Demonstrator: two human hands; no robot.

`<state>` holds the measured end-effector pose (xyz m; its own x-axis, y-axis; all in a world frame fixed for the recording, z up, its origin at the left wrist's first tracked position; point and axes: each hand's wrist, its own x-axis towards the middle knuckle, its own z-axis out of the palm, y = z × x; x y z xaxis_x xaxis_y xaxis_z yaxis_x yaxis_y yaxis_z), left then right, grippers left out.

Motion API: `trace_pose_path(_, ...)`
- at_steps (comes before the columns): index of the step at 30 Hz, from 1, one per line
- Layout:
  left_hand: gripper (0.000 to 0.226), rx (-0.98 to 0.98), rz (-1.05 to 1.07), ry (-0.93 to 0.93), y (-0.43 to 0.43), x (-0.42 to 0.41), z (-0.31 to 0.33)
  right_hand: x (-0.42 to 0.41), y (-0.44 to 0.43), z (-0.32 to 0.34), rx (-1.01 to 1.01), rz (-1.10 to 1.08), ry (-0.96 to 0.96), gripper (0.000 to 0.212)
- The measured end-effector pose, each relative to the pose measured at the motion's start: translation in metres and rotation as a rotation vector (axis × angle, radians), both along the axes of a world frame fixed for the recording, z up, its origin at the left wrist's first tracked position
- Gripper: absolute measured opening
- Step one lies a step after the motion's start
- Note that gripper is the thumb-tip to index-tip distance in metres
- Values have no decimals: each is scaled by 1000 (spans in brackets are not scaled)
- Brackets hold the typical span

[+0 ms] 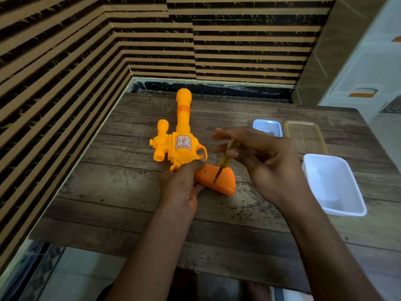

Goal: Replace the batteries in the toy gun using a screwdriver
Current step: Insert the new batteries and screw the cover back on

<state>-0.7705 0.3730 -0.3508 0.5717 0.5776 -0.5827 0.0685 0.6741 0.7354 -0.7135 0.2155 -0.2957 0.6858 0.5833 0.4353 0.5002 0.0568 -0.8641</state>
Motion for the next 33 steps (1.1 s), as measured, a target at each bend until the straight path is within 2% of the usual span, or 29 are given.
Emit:
trace_pose_path(5,54,-4,-16,-2,2,1,-6,1,3,-3,-49,-138,-132,31)
trace_pose_path(8,51,6,1,2,2,1,-5,-1,2,0,-1,-115,-147,22)
trace_pose_path(13,51,-1,-9,0,3,2,-7,1,-1,-2,37,-2,32,38)
trace_pose_path(18,52,-8,-20,-1,4,2,-10,1,-1,-2,-11,-109,-105,26)
trace_pose_path(20,51,-6,-11,-10,4,2,-10,-1,-2,-1,5,-88,-95,23)
trace_pose_path(25,52,-3,3,-15,4,2,-11,-4,-1,2,9,28,-21,40)
trace_pose_path(30,81,-14,-31,-20,3,1,-10,1,-1,-4,-11,-133,-156,23)
trace_pose_path(33,61,-4,-2,-18,4,1,-12,-1,0,-3,-1,-98,-133,25)
